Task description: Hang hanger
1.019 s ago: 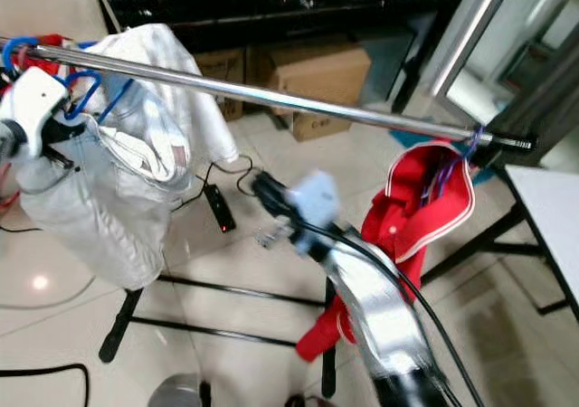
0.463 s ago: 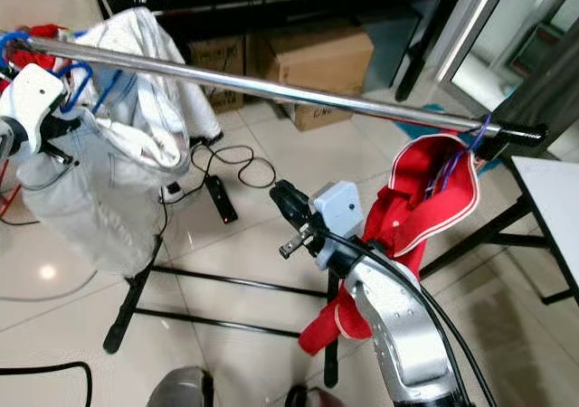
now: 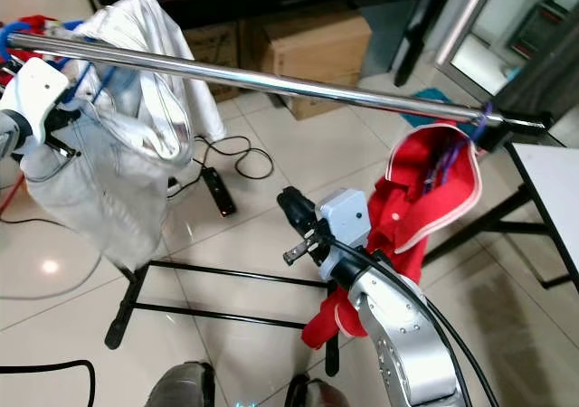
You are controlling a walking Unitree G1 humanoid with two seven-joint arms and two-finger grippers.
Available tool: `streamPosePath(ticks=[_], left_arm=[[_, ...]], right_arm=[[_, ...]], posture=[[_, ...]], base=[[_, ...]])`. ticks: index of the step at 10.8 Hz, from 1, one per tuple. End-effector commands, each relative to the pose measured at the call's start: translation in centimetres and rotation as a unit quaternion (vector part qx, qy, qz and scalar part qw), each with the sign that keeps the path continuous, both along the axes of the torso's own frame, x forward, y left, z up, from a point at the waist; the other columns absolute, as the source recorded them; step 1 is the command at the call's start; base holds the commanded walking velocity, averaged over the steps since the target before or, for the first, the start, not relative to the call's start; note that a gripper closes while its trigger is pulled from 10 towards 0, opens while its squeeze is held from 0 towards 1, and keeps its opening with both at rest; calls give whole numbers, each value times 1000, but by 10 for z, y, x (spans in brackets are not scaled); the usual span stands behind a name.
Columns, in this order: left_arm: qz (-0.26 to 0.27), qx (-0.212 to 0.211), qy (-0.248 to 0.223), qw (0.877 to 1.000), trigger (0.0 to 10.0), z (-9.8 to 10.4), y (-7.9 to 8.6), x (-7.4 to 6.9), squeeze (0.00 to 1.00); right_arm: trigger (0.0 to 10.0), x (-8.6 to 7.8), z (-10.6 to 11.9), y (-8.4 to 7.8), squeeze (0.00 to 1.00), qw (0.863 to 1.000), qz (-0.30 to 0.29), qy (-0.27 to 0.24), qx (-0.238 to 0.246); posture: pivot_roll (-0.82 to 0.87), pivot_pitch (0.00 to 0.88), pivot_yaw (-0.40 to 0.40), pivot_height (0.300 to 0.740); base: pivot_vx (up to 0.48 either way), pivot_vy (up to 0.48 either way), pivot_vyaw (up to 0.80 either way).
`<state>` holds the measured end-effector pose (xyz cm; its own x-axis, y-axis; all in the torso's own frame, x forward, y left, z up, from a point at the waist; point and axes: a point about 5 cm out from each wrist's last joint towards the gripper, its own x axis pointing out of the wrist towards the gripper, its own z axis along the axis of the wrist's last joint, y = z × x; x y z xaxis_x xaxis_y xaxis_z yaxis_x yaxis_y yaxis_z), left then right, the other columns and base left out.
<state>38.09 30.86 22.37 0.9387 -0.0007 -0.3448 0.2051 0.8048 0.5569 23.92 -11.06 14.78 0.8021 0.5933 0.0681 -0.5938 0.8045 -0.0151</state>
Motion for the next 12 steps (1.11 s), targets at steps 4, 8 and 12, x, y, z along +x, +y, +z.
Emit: streamPosePath(ticks=[4, 8, 12], left_arm=[[-35, -53, -9, 998, 10000, 0, -6, 0, 1000], [-57, -96, 1, 994, 10000, -39, -31, -1, 1000], [-62, -73, -29, 995, 10000, -44, -42, -1, 0]], right_arm=[[10000, 7, 3, -5, 0, 1000, -14, -3, 5], [10000, 12, 4, -2, 0, 1000, -19, -6, 6], [10000, 15, 5, -2, 0, 1000, -24, -13, 6]], posture=[[186, 163, -56, 740], [186, 147, -49, 740], [187, 132, -40, 740]], base=[[0, 0, 0], [0, 0, 0], [0, 0, 0]])
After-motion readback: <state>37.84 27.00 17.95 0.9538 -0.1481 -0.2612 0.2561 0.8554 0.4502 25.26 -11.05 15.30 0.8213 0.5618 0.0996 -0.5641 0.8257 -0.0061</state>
